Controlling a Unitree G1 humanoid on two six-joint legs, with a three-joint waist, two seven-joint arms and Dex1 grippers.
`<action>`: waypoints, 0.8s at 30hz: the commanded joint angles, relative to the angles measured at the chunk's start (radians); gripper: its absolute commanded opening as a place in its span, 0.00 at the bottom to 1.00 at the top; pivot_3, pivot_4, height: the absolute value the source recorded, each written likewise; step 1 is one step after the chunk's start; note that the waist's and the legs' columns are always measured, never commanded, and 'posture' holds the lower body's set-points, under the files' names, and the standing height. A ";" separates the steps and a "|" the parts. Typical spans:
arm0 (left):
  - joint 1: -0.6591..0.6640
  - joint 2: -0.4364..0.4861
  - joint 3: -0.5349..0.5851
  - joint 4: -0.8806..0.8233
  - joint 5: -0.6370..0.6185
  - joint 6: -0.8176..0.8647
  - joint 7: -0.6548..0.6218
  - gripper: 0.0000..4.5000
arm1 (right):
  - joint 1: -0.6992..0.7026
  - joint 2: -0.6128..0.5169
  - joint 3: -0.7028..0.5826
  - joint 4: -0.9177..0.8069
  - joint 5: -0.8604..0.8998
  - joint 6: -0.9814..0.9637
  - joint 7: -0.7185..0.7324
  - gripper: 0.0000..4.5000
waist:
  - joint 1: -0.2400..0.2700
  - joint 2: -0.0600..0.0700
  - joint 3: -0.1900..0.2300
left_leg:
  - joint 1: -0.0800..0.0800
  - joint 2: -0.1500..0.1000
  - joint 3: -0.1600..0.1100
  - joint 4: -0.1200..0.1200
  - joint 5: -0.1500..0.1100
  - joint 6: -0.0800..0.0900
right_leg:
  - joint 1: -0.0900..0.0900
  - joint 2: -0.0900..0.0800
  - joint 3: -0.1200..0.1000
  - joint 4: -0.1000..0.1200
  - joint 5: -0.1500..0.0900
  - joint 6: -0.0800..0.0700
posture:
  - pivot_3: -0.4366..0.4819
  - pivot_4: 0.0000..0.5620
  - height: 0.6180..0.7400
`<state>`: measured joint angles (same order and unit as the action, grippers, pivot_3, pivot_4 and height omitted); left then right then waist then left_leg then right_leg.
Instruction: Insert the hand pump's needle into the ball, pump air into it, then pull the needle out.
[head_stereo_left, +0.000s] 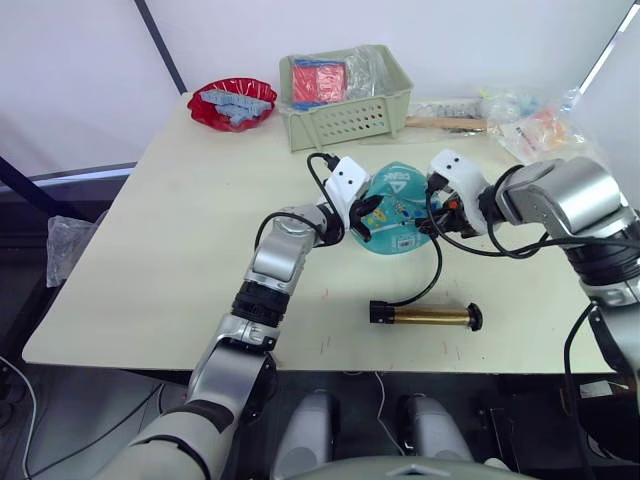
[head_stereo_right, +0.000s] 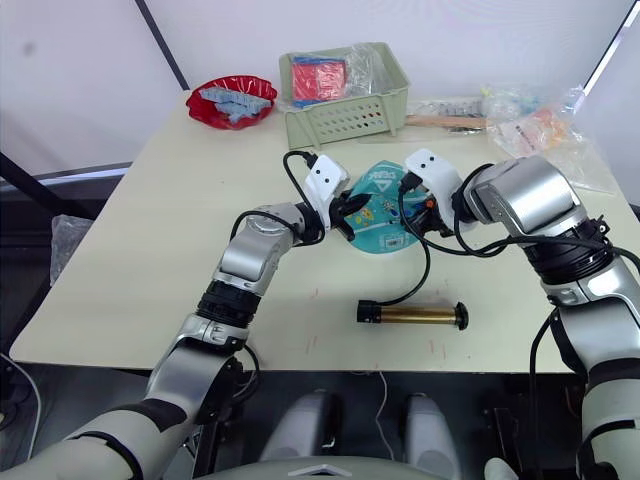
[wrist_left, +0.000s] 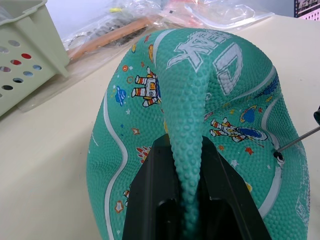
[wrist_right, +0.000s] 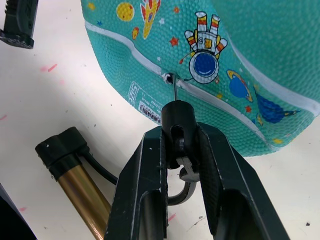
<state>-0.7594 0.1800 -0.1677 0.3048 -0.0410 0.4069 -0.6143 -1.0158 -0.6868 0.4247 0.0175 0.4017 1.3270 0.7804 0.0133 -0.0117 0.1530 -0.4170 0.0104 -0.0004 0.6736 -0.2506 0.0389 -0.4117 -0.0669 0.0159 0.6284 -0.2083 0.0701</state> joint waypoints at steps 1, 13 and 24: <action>0.005 -0.010 -0.021 -0.015 -0.003 0.006 -0.010 0.00 | -0.006 -0.003 -0.002 -0.032 -0.007 -0.012 0.014 0.07 | 0.000 0.000 0.000 | 0.000 0.000 0.000 0.000 0.000 0.000 | 0.000 0.000 0.000 0.000 0.000 0.000 | 0.48 0.27 1.00; 0.006 -0.010 -0.020 -0.016 -0.004 0.010 -0.011 0.00 | 0.005 0.001 0.007 -0.038 -0.025 -0.016 0.024 0.07 | 0.000 0.000 0.000 | 0.000 0.000 0.000 0.000 0.000 0.000 | 0.000 0.000 0.000 0.000 0.000 0.000 | 0.48 0.27 1.00; 0.008 -0.011 -0.020 -0.013 -0.005 0.012 -0.011 0.00 | 0.021 -0.001 0.013 -0.047 -0.043 -0.025 0.038 0.07 | 0.000 0.000 0.000 | 0.000 0.000 0.000 0.000 0.000 0.000 | 0.000 0.000 0.000 0.000 0.000 0.000 | 0.48 0.27 1.00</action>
<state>-0.7593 0.1799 -0.1673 0.3048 -0.0411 0.4091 -0.6143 -0.9972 -0.6837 0.4334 -0.0006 0.3601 1.3098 0.8064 0.0130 -0.0116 0.1530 -0.4170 0.0104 -0.0004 0.6734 -0.2506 0.0389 -0.4118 -0.0669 0.0158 0.6284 -0.2083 0.0701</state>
